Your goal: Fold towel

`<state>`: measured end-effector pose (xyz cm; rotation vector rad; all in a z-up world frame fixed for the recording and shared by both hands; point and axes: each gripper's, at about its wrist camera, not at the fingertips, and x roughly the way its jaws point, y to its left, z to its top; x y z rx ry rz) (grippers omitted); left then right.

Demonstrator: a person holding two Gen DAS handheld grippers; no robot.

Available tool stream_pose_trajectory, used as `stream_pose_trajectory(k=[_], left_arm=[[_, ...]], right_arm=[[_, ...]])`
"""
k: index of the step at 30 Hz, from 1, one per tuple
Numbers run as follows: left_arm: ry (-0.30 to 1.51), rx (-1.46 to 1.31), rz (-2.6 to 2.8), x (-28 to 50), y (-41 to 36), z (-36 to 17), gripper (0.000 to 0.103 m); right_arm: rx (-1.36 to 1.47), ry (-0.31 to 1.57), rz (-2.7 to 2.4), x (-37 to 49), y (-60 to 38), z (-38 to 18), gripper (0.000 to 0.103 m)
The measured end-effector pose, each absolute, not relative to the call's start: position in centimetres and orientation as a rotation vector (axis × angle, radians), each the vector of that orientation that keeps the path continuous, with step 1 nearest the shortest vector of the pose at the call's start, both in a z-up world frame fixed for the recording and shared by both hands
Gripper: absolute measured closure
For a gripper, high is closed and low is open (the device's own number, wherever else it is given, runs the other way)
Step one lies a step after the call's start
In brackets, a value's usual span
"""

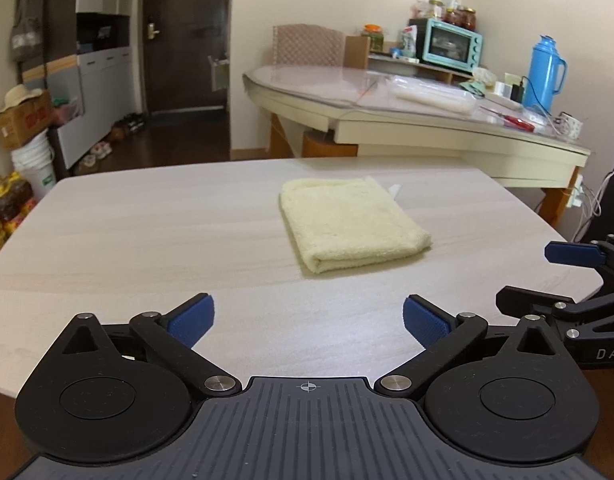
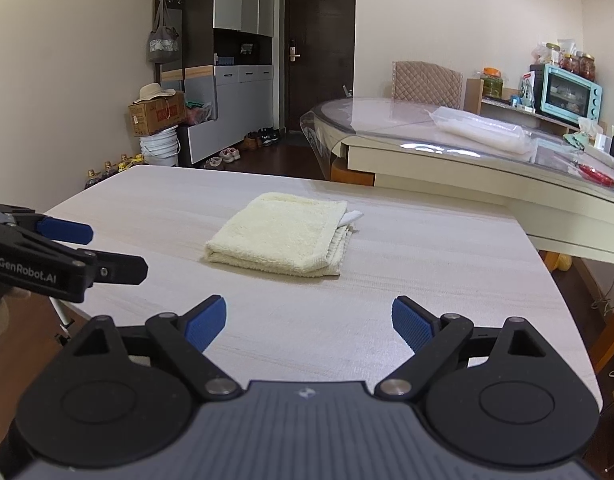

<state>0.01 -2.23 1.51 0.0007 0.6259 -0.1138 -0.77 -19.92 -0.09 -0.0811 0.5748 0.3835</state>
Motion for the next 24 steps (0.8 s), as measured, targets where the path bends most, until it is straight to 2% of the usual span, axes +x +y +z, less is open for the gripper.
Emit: stream_pose_trajectory(k=[24], left_arm=[[0.620, -0.004, -0.131, 0.9, -2.7, 1.8, 0.000]], right_arm=[[-0.085, 0.575, 0.373, -0.6, -19.8, 0.3, 0.011]])
